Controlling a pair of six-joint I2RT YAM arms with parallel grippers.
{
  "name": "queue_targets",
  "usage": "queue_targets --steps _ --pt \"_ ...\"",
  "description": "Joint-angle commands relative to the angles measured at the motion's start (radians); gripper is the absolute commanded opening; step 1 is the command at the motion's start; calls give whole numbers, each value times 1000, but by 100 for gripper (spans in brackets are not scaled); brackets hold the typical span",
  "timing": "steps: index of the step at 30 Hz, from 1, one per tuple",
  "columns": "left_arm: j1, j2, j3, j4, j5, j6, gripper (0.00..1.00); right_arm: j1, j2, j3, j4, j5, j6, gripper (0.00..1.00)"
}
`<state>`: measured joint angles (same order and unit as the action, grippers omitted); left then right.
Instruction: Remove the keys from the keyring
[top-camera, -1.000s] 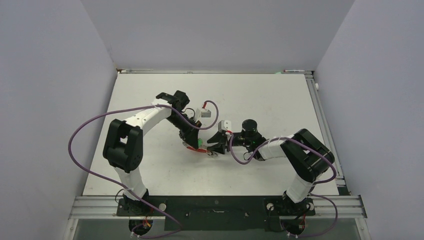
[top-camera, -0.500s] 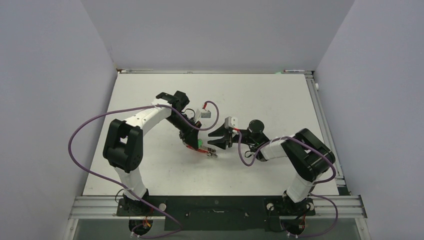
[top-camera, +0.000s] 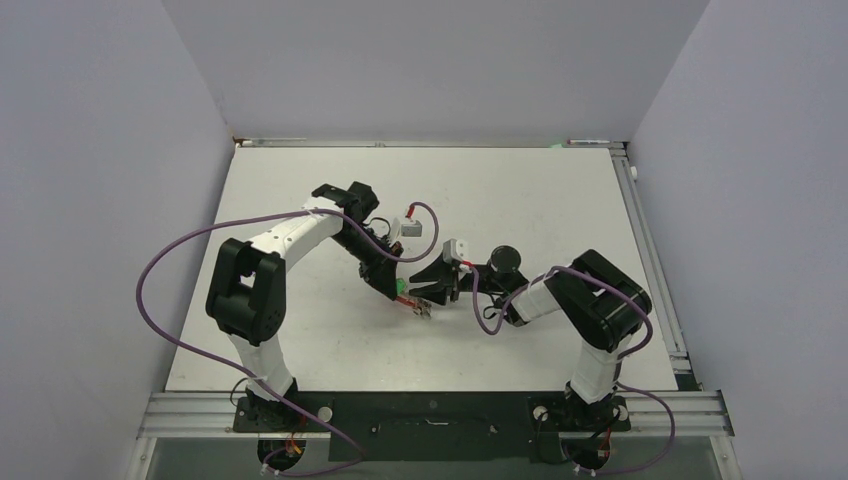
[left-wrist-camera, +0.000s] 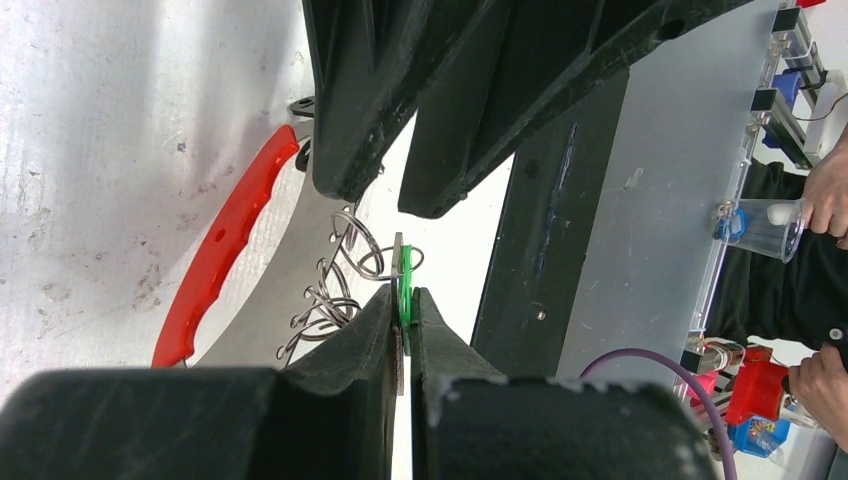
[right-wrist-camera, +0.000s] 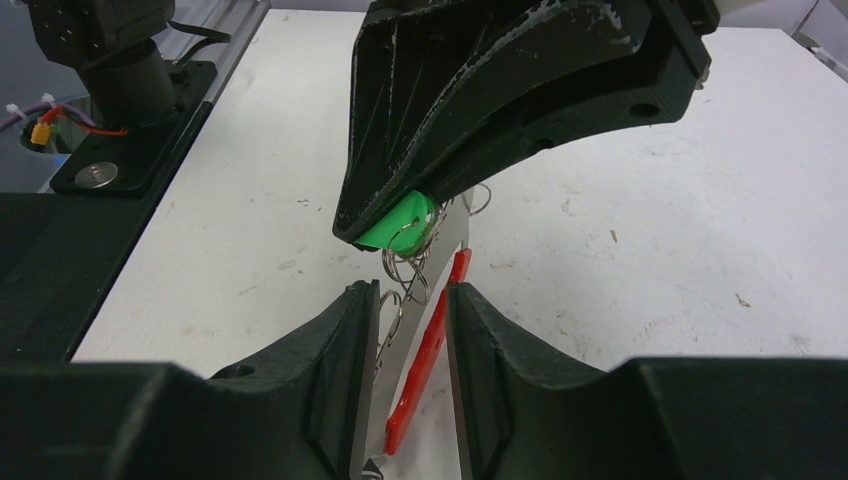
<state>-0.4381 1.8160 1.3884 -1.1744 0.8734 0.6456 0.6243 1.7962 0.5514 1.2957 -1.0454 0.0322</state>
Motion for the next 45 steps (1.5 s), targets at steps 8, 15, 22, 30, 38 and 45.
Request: queue_targets --steps 8,15,22,30,38,45 --pt "-17 -47 41 -42 62 58 0 24 54 40 174 -50 62 31" --pt "-22 -47 46 -48 68 61 0 34 69 39 189 -48 68 26" --pt "-22 -52 57 -50 74 63 0 37 68 39 148 -57 35 26" --pt "-22 -60 58 -56 75 69 0 39 58 32 94 -54 -21 28" --pt "-21 -69 54 -57 70 72 0 36 48 25 86 -40 -25 19" --pt "2 -93 21 -18 42 27 0 29 20 16 58 -29 -21 5"
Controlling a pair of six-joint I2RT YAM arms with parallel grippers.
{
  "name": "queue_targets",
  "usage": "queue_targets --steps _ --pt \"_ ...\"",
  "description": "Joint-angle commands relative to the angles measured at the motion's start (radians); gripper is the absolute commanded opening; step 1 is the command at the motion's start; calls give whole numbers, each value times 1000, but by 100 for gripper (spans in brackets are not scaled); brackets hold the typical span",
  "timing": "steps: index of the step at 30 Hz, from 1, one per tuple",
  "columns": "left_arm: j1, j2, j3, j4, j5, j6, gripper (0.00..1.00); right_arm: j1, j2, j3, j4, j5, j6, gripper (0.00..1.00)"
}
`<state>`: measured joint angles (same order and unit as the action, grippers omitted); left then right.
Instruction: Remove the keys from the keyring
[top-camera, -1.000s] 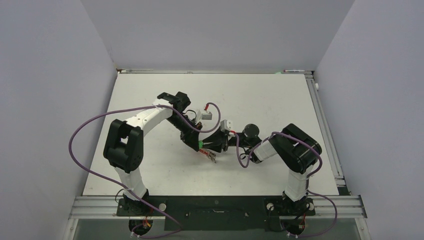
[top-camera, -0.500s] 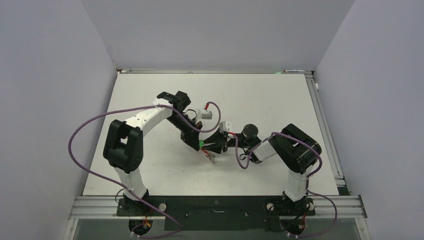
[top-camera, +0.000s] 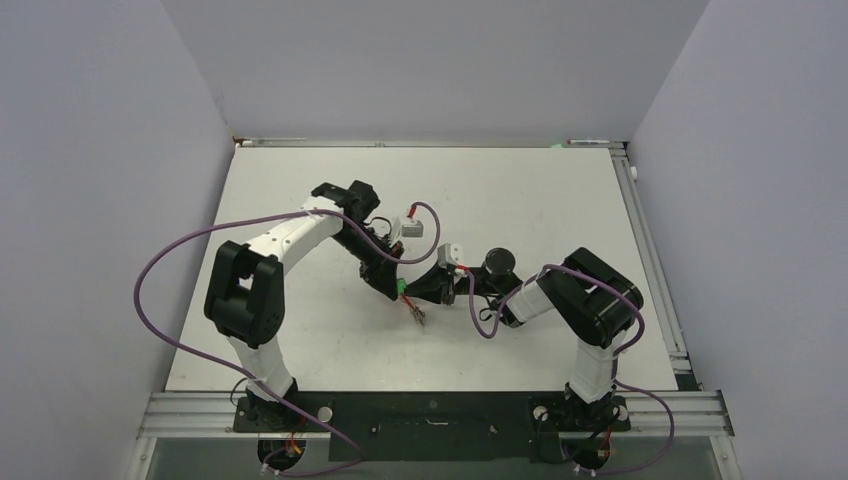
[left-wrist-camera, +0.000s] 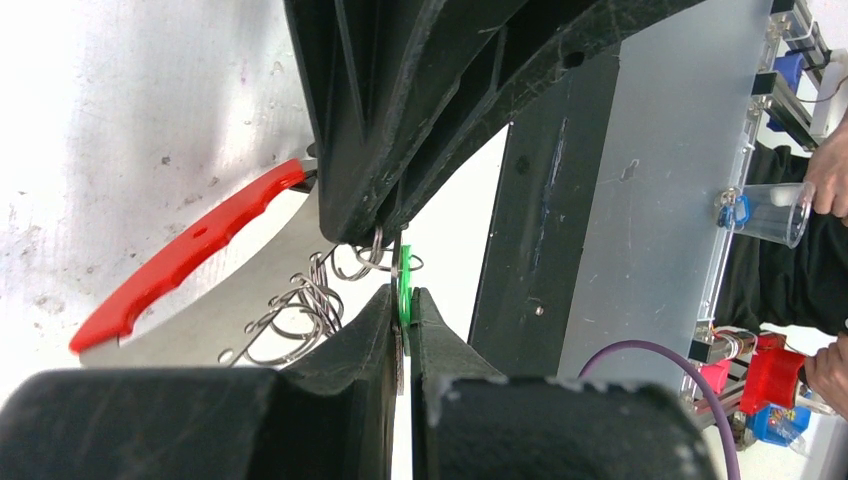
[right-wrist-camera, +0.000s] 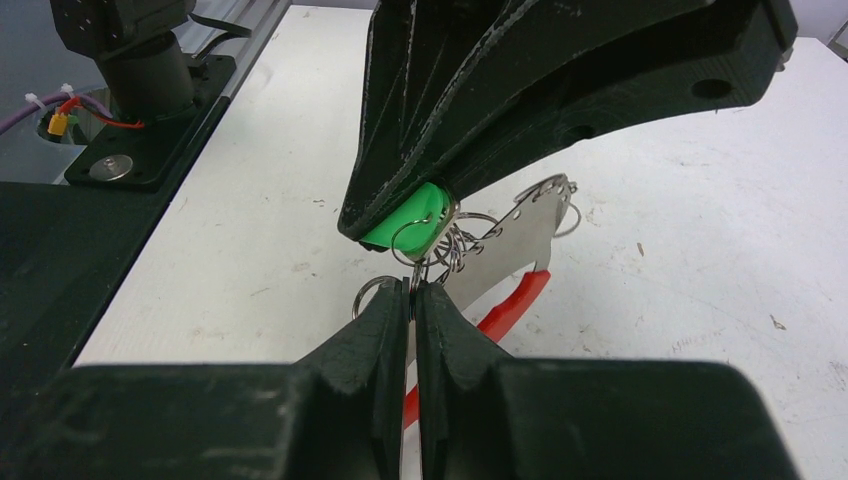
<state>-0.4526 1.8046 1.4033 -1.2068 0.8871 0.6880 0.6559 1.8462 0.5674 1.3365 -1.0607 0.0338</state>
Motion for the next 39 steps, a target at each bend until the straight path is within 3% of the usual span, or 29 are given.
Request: queue_targets --steps 1,12,21,39 --pt "19 -86 -1 21 21 -19 0 -4 -35 -1 16 -16 -16 5" --pt "42 -110 -38 80 -73 -69 0 -13 -41 0 93 -57 122 5" --pt "42 -138 -78 140 -133 -96 0 -41 38 20 373 -71 415 5" --pt "-5 -200 -159 277 -207 -162 0 -64 65 42 445 -47 585 5"
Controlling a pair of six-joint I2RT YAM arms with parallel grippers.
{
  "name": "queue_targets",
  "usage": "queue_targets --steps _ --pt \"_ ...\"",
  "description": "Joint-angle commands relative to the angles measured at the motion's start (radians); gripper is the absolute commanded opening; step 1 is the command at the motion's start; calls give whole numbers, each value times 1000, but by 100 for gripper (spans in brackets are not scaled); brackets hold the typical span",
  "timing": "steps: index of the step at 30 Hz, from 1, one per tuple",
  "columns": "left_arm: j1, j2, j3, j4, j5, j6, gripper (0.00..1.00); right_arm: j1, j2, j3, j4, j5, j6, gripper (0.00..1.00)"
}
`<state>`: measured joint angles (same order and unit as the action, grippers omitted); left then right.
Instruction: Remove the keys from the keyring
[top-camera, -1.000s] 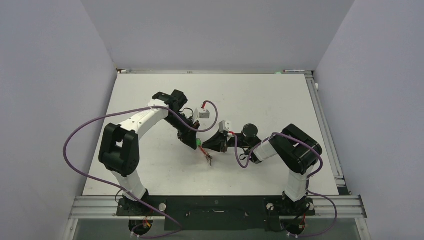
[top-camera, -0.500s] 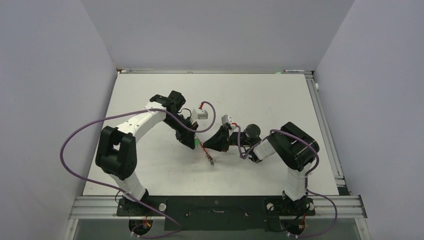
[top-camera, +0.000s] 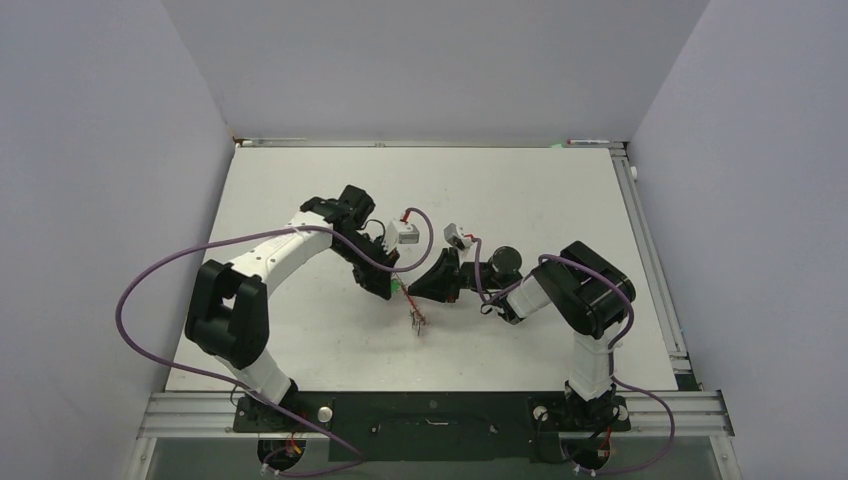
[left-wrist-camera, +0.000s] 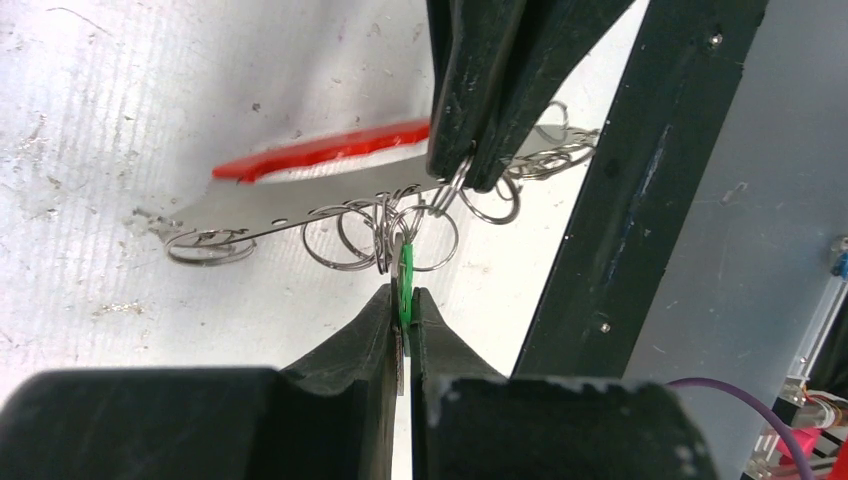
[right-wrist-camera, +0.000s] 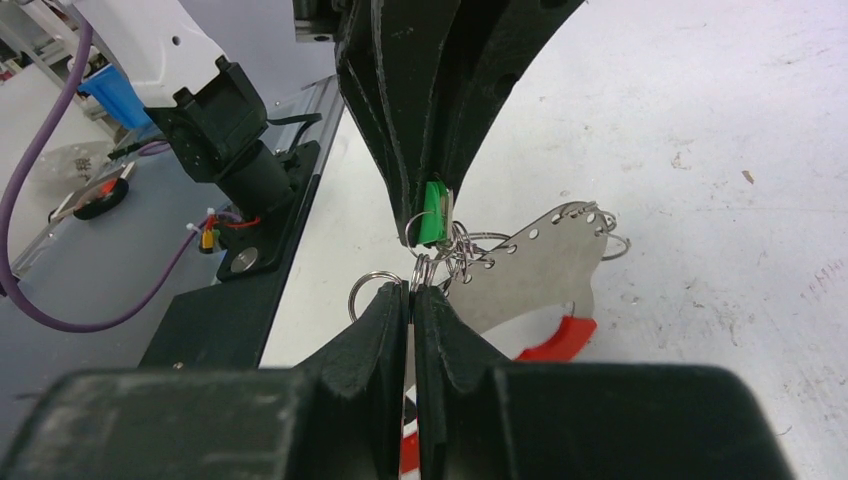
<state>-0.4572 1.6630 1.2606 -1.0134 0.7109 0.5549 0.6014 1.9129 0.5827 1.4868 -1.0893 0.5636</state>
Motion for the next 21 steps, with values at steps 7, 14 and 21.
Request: queue_targets --steps 7,14,21 --pt "-25 -119 -67 177 -75 -70 0 -12 4 46 294 11 160 5" --pt "-39 -177 -118 277 -114 -123 0 -21 13 62 295 31 278 5" --pt "-48 -205 -123 282 -140 -140 0 -26 3 75 294 52 383 5"
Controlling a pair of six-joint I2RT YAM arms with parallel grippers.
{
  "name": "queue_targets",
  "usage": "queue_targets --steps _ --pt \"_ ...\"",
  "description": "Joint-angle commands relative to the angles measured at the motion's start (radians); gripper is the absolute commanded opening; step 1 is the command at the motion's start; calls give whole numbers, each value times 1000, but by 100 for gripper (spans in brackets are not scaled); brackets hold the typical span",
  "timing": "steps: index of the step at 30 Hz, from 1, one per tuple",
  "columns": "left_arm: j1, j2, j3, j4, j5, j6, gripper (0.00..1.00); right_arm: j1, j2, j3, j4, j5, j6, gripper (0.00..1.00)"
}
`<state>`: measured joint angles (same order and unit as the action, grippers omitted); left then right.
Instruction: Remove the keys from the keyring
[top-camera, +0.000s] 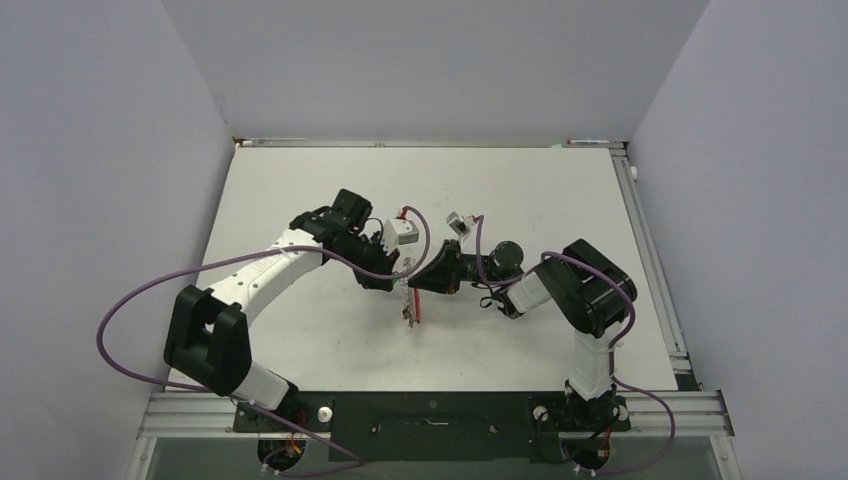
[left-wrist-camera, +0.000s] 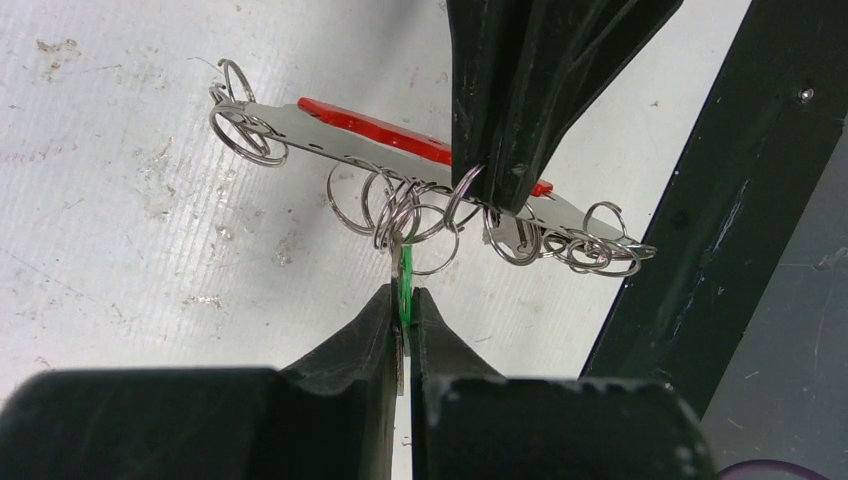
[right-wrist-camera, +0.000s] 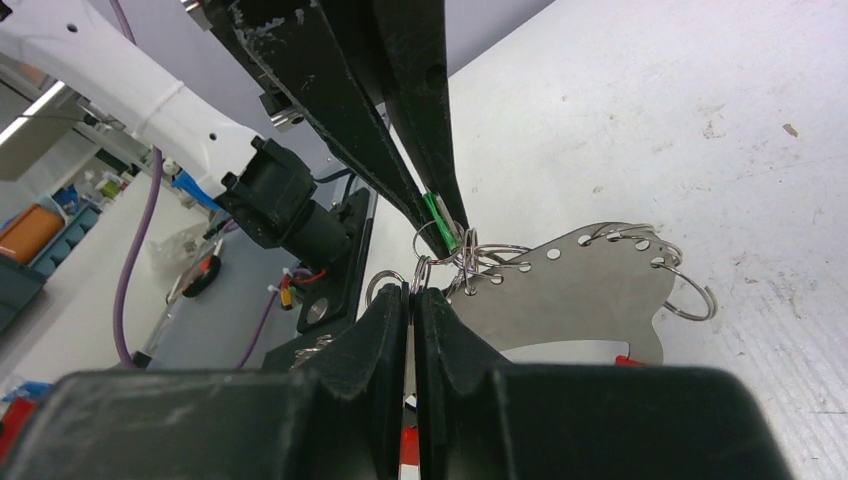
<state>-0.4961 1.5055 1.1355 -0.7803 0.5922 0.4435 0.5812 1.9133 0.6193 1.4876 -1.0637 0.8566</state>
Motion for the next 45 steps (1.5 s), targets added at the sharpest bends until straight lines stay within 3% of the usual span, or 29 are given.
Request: queue_targets --steps 1,18,45 --pt "-15 -49 5 50 -25 -32 0 -6 3 41 294 35 104 5" --pt "-64 -169 -74 161 -203 -76 0 -15 -22 54 295 37 201 5" --pt "-104 -146 -113 179 -227 -93 0 24 -75 54 294 31 191 5"
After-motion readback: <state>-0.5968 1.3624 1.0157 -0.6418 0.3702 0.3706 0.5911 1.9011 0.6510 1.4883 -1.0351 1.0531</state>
